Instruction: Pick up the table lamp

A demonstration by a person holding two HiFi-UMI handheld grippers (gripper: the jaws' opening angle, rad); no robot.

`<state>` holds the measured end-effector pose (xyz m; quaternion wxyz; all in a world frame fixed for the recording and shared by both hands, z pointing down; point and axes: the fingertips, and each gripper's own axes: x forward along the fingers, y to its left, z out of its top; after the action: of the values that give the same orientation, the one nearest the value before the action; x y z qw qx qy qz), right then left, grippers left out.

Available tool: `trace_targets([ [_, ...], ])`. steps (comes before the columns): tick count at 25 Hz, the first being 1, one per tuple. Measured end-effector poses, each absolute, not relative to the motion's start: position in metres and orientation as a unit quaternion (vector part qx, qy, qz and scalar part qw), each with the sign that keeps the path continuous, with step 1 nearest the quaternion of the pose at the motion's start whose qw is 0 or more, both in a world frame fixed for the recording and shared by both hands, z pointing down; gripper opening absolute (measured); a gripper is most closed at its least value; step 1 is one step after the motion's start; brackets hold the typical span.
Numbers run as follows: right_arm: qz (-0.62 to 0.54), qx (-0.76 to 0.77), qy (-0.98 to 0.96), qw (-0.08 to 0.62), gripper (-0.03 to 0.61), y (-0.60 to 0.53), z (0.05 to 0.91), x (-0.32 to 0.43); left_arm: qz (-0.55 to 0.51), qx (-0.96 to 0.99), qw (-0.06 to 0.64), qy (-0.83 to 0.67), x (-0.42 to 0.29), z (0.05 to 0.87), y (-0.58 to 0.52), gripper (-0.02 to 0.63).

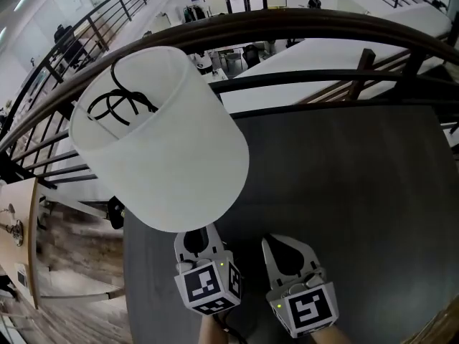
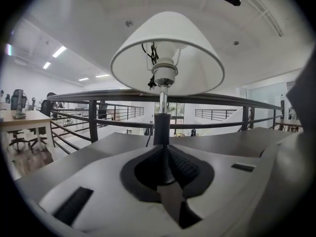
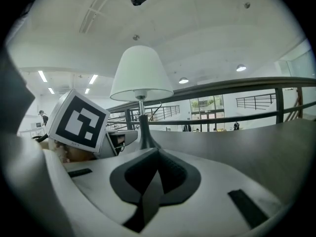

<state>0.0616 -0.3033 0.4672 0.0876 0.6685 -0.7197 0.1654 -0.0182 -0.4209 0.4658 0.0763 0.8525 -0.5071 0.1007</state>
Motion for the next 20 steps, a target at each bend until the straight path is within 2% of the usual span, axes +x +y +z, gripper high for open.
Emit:
trace_targets([
  [12,0.173,0.655,-0.73,0.085,-0.005,-0.312,0.495,0.065,0.08,0.863,0.087,-0.492,-0.005,0.488,-0.453,0.213],
  [20,0.183,0.648,-0.735,0.083,-0.005,-0.316,0.502,0.059,0.085,0.866,0.089,-0.485,0.003,0.494,-0.472,0.249],
])
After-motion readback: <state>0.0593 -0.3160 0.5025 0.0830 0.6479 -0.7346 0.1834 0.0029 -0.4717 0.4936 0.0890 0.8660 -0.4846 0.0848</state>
